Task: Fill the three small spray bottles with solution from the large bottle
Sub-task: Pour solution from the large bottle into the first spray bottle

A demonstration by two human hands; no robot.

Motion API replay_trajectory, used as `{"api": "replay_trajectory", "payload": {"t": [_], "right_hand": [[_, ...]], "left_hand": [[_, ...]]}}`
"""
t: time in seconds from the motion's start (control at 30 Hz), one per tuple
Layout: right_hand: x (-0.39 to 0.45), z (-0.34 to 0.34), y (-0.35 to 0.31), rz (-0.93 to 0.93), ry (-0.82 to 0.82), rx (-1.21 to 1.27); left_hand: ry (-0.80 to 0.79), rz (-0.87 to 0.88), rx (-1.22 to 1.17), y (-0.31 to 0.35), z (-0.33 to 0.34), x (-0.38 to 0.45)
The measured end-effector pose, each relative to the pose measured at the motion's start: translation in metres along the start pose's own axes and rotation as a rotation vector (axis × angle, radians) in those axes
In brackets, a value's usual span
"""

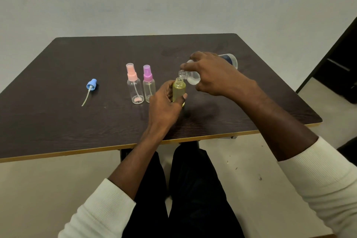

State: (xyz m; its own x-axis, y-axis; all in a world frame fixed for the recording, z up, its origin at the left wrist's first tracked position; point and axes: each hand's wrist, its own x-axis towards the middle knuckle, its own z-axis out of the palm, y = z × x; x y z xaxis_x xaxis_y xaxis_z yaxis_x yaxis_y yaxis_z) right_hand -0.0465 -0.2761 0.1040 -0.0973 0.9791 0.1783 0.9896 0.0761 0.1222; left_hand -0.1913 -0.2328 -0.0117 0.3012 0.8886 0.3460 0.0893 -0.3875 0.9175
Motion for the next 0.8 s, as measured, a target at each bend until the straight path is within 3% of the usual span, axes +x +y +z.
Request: {"api": "replay_trajectory", "payload": {"t": [0.8], "right_hand": [[0.0011,0.0007,0.0009,0.002,-0.008,0.01]], "left_hand": [[0.006,-0.004,0.009,-0.0026,0.0001,0.0002]]}}
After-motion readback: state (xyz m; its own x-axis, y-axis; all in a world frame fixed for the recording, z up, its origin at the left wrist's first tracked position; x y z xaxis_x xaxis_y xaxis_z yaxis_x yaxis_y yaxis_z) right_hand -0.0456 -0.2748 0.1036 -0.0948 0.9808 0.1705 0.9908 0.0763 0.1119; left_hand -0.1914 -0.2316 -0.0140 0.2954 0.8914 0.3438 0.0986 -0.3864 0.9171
